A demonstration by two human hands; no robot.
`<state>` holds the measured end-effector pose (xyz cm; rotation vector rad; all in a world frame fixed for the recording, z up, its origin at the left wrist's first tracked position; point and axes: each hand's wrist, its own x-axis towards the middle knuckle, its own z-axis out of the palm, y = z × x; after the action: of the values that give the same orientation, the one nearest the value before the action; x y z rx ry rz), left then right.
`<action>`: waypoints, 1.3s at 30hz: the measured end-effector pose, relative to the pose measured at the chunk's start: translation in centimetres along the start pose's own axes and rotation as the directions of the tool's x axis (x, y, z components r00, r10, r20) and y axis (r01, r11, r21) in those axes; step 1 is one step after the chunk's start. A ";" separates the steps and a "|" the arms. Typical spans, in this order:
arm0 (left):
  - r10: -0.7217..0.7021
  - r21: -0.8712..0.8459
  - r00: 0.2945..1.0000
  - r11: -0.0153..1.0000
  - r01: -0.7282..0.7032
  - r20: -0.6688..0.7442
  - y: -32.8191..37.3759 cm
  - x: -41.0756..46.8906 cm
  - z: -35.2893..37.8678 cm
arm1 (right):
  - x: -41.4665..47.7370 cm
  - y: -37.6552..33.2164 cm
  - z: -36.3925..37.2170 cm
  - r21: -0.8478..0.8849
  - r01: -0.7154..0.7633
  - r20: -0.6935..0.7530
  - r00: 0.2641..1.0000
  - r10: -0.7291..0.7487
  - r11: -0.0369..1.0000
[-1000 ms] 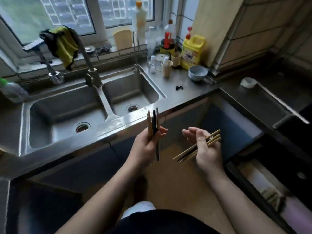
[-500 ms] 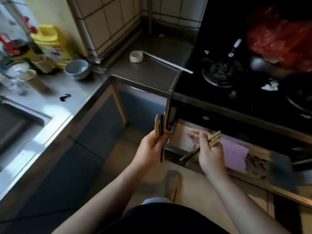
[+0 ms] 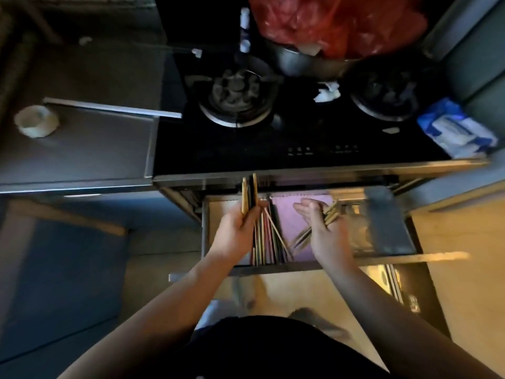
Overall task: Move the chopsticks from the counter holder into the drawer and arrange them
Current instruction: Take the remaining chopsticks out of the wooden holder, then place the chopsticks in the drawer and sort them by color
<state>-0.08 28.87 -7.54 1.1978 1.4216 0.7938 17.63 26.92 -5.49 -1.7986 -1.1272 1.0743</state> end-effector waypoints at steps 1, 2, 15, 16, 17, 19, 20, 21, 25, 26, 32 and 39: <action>-0.013 0.018 1.000 1.000 0.013 0.013 0.0 1.0 0.9 | 0.8 0.4 -0.3 0.003 -0.017 -0.015 1.000 0.017 1.000; -0.039 0.039 0.999 0.999 0.037 0.029 -0.3 1.8 1.8 | 1.6 1.1 -0.6 0.011 -0.036 -0.025 0.999 0.036 0.999; -0.376 0.146 0.926 0.915 0.377 -0.034 -16.2 9.9 12.0 | 12.8 18.2 4.1 -0.054 -0.287 0.119 0.949 0.292 0.956; -0.385 0.152 0.922 0.909 0.387 -0.041 -17.6 10.5 12.4 | 13.5 19.9 4.8 -0.069 -0.306 0.132 0.940 0.313 0.949; -0.394 0.155 0.917 0.904 0.398 -0.053 -19.1 11.1 12.8 | 14.4 21.6 5.4 -0.090 -0.314 0.155 0.933 0.325 0.945; -0.422 0.150 0.904 0.891 0.428 -0.074 -21.7 12.4 13.2 | 15.8 24.6 6.8 -0.125 -0.322 0.179 0.923 0.341 0.938; -0.435 0.147 0.897 0.885 0.442 -0.076 -22.9 13.1 13.4 | 16.6 25.8 7.5 -0.135 -0.321 0.175 0.923 0.341 0.937; -0.453 0.142 0.888 0.877 0.459 -0.076 -24.0 13.8 13.5 | 17.3 26.8 8.2 -0.147 -0.314 0.183 0.923 0.337 0.938; -0.476 0.255 0.874 0.836 0.485 -0.101 -28.0 16.2 13.8 | 19.9 29.8 10.2 -0.291 -0.233 0.239 0.921 0.307 0.928; -0.469 0.307 0.876 0.823 0.478 -0.108 -28.6 16.6 13.8 | 20.5 30.7 10.7 -0.326 -0.233 0.245 0.915 0.320 0.916; -0.510 0.401 0.843 0.745 0.533 -0.173 -31.3 17.4 12.6 | 21.7 35.4 12.5 -0.422 -0.314 0.161 0.897 0.411 0.851; -0.503 0.488 0.840 0.692 0.532 -0.203 -32.3 17.6 11.2 | 20.3 35.6 10.8 -0.574 0.105 0.261 0.963 0.061 0.812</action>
<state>4.00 35.24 -45.26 1.0736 1.9829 0.0172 23.88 35.48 -46.49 -2.1329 -1.7968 1.0472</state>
